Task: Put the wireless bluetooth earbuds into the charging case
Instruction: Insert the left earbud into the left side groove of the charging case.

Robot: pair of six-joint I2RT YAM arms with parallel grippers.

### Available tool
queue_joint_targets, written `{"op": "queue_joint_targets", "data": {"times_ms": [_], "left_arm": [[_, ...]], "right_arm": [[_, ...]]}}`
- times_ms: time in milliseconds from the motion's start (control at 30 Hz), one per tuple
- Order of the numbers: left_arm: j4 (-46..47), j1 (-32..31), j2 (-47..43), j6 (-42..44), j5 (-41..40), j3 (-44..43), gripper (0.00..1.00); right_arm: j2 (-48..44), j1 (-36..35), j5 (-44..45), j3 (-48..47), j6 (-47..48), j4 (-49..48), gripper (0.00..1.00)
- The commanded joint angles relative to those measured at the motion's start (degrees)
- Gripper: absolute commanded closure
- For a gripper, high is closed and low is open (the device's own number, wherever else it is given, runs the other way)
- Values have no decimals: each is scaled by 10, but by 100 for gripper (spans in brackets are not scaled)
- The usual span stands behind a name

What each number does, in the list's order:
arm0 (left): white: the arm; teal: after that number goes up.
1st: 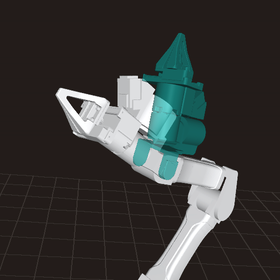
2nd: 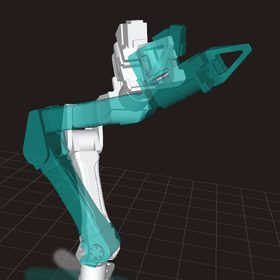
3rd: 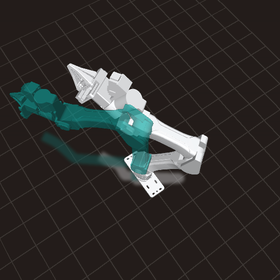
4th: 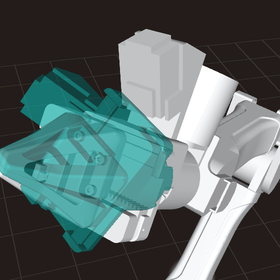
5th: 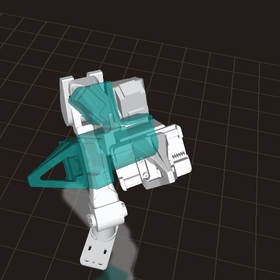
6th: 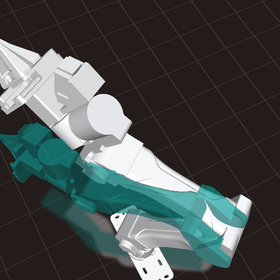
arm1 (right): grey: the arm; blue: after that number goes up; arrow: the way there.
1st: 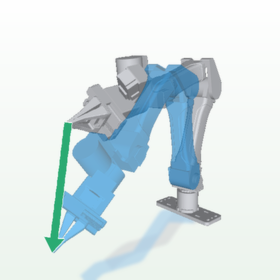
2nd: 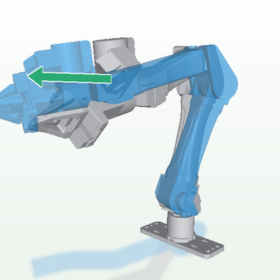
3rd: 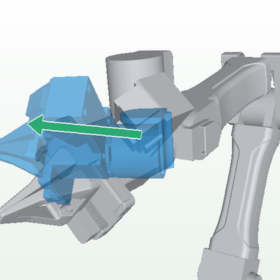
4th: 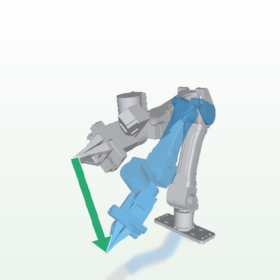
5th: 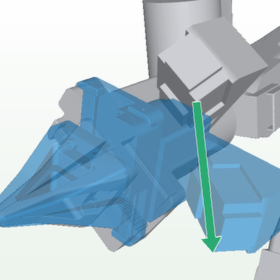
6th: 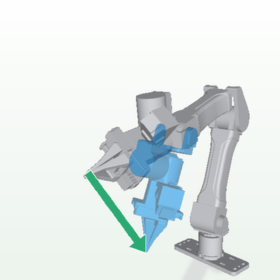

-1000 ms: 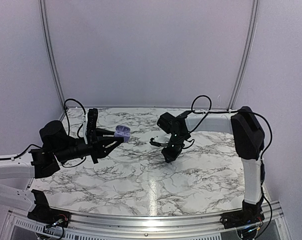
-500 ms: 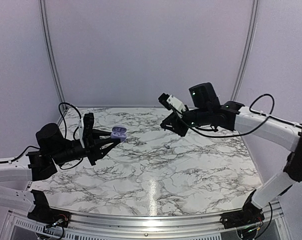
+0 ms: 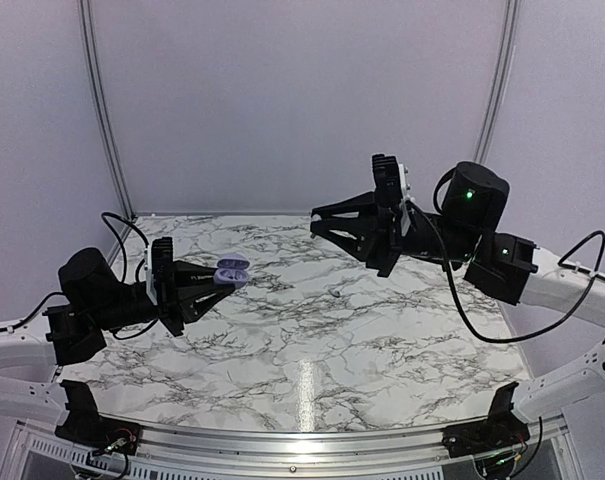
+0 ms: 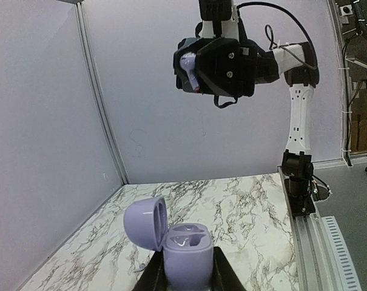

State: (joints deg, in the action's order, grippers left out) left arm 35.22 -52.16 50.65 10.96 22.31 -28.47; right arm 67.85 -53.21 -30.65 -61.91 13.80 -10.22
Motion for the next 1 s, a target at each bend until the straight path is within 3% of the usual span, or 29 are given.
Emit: {"op": "queue_joint_targets", "data": {"times_ms": [0,200,400,967], "left_arm": [[7,-7,1,6,27,-6,98],[11,-12,21,-19,24,-27,99],[25,-13,46,-70,0,-46,99],[56,-14,54,-106,-34,-49,100]], "right_arm": [[9,-49,-32,-9,17,-84,94],[52,-113,19,-35,60,-76,94],[95,-171,140,-54,95,-72,94],[145,-177,269,-66,81,-93,94]]}}
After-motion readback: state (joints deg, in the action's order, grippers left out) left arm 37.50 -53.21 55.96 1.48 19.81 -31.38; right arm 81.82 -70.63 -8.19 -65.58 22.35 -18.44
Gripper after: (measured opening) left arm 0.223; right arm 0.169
